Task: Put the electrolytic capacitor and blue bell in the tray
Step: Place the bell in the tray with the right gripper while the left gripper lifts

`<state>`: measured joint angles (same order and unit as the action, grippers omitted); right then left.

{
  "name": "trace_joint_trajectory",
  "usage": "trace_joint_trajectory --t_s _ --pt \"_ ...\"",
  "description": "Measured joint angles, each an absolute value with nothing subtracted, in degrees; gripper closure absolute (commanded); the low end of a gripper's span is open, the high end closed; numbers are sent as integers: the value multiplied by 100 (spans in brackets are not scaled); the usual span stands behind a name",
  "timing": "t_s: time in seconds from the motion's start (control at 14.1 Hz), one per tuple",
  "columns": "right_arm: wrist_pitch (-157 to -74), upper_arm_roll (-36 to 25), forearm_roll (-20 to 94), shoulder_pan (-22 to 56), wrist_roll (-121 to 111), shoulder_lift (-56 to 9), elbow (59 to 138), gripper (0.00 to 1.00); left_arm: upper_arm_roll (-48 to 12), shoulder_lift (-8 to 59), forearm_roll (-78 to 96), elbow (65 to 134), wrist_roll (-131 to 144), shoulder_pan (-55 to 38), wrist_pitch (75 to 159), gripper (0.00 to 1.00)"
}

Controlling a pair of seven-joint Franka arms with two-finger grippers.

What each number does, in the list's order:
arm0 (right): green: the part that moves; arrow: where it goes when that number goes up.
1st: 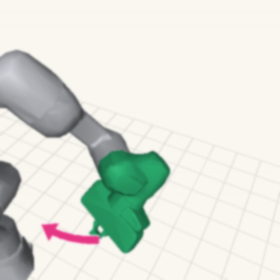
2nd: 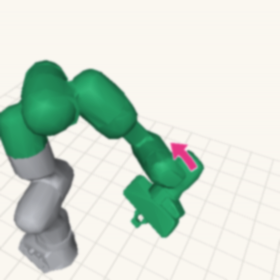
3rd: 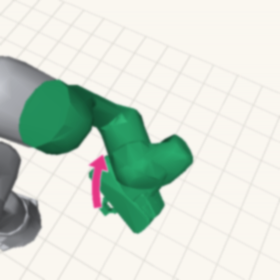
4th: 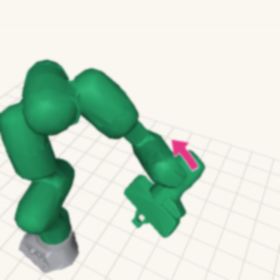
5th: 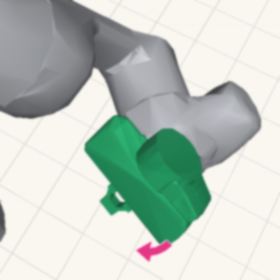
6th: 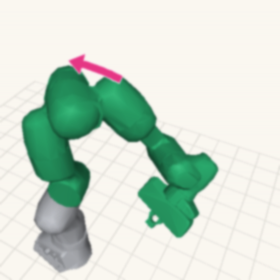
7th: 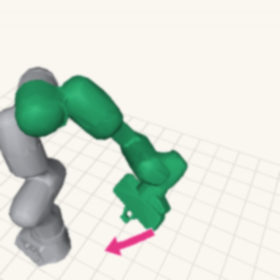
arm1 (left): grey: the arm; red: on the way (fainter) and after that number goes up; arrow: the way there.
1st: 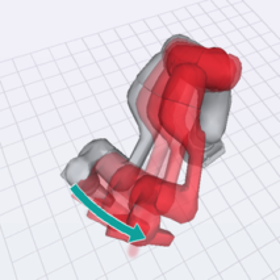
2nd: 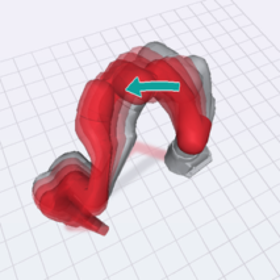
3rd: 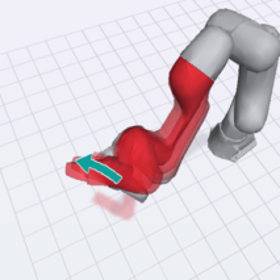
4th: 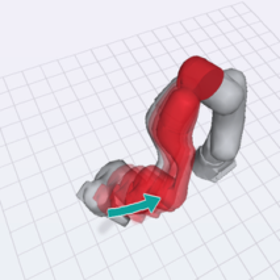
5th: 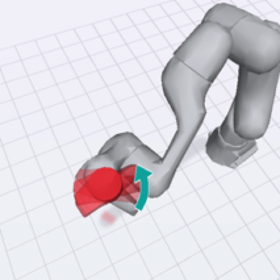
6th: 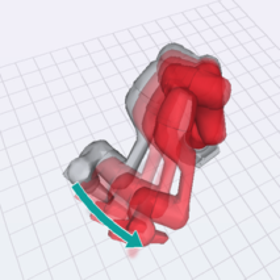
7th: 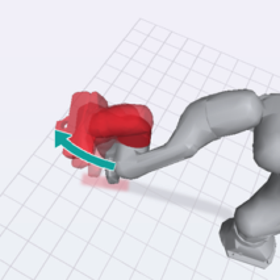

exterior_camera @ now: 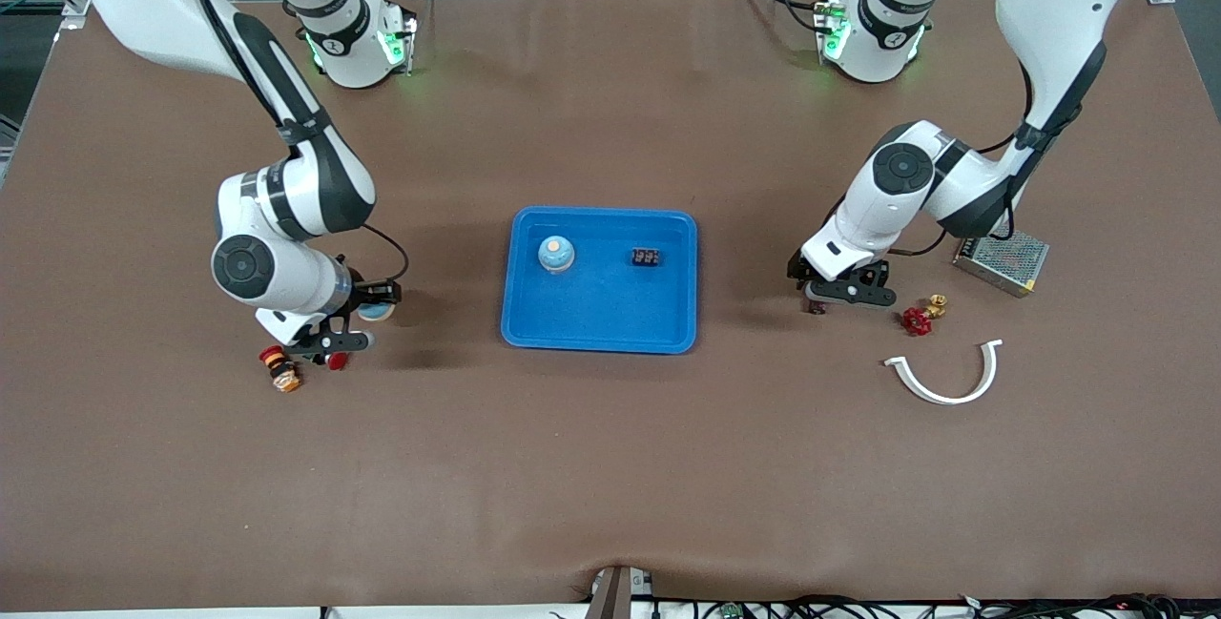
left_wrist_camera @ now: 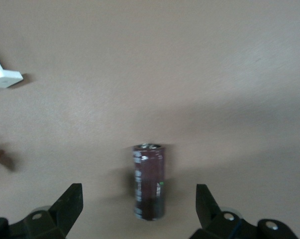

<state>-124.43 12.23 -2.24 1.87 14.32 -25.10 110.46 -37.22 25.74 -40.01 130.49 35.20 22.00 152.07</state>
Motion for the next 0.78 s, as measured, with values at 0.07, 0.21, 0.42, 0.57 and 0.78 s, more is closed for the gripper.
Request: trace_joint_trajectory --t_s 0.07,0.21,0.42,0.57,0.78 --pt "-12399 1270 -210 317 1784 -2500 10967 61 -3721 2671 -4088 13050 3520 2267 15252 0" --pt "-12390 1347 -204 630 2532 -2497 10855 61 -3718 2834 -4163 13049 3520 2362 15331 0" --pt "-12412 1377 -201 1136 3516 -2497 10699 61 -3719 2964 -4214 13045 3520 2398 15395 0" --pt "-12435 1378 -196 1407 4032 -2504 10575 61 -3722 2973 -4215 13041 3520 2397 15401 0" --pt "-12595 1377 -190 1713 4600 -2612 10394 61 -3736 2972 -4215 13033 3543 2385 15405 0"
